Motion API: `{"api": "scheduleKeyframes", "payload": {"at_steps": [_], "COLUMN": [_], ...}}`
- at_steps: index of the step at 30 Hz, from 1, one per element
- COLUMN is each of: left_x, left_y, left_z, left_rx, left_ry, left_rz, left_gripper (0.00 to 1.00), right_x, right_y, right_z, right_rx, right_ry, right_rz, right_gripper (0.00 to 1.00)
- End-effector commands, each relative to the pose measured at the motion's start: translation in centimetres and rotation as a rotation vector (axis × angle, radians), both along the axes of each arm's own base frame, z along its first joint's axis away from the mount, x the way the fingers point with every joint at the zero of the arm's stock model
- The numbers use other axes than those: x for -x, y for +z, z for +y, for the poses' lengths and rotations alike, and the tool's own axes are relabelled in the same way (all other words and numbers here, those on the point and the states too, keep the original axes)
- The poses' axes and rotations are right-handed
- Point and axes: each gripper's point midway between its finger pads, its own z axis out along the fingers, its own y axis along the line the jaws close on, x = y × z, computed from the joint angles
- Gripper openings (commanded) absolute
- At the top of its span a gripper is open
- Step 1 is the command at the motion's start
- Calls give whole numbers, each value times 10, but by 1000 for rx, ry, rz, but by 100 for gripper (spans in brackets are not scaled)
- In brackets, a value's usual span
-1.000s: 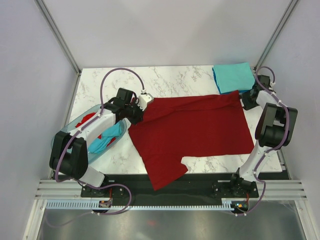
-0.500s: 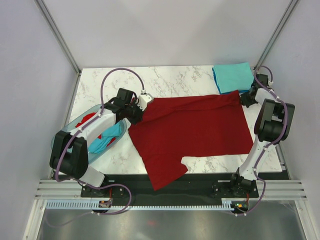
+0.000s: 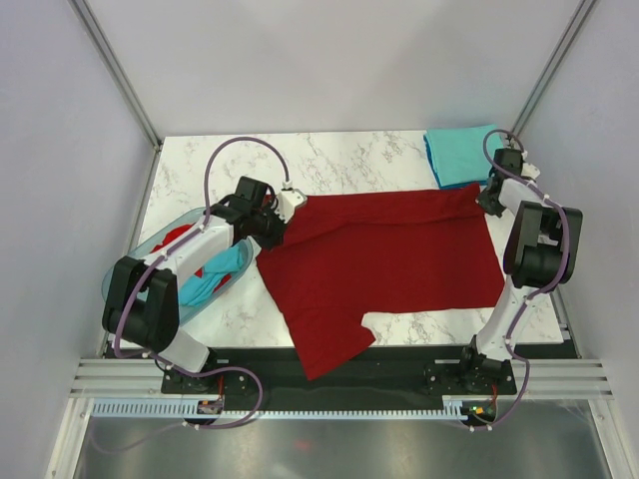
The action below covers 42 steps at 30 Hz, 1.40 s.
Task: Fold and stack the t-shirts
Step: Fold the tshirt
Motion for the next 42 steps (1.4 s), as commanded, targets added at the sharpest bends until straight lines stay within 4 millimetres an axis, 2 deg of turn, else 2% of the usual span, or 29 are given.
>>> {"api": "scheduleKeyframes", "payload": {"at_steps": [1, 4, 7, 8, 9, 11, 13, 14, 15, 17, 19, 22, 25, 27, 28, 30, 31, 33, 38, 42], "left_x": [-2, 4, 12, 13, 15, 18, 15, 13, 6, -2, -16, -38, -63, -81, -88, -104, -111, -124, -139, -140], "left_y": [14, 17, 18, 18, 20, 25, 33, 36, 45, 55, 66, 64, 49, 53, 36, 35, 20, 14, -28, -57], "left_z": [-5, -8, -11, -11, -12, -13, -14, -14, -17, -25, -39, -52, -58, -61, -61, -64, -61, -60, -53, -41], "left_rx": [19, 36, 39, 40, 43, 56, 67, 69, 83, 122, 184, 217, 194, 196, 170, 163, 130, 108, 27, -34], "left_ry": [2, -3, -10, -9, -3, -2, 11, 19, 34, 56, 103, 156, 198, 217, 237, 256, 277, 300, 348, 401], "left_rz": [-2, 23, 53, 58, 64, 63, 47, 38, 23, 29, 57, 95, 109, 89, 110, 92, 102, 88, 116, 146], "left_gripper": [2, 2, 2, 2, 15, 23, 29, 29, 30, 30, 30, 33, 29, 29, 29, 29, 29, 30, 30, 30], "right_x": [3, 4, 1, 2, 2, -4, -12, -21, -25, -33, -33, -27, -28, -32, -41, -44, -45, -44, -44, -43], "right_y": [22, 25, 40, 45, 56, 65, 66, 74, 64, 67, 62, 51, 42, 36, 37, 30, 29, 24, 2, -11], "right_z": [-11, -7, 2, 4, 4, 13, 24, 26, 29, 36, 36, 32, 31, 30, 29, 26, 24, 17, 9, 1], "right_rx": [114, 107, 76, 69, 67, 32, -18, -21, -43, -73, -75, -67, -64, -57, -39, -34, -31, -31, -28, -32], "right_ry": [8, 19, 58, 67, 73, 130, 186, 214, 230, 276, 288, 260, 262, 278, 305, 322, 325, 311, 300, 271], "right_rz": [-23, -31, -67, -74, -96, -127, -147, -165, -146, -148, -137, -96, -74, -80, -112, -104, -101, -93, -75, -56], "right_gripper": [0, 6, 20, 32, 37, 47, 50, 49, 48, 47, 47, 47, 49, 50, 50, 50, 50, 50, 46, 37]}}
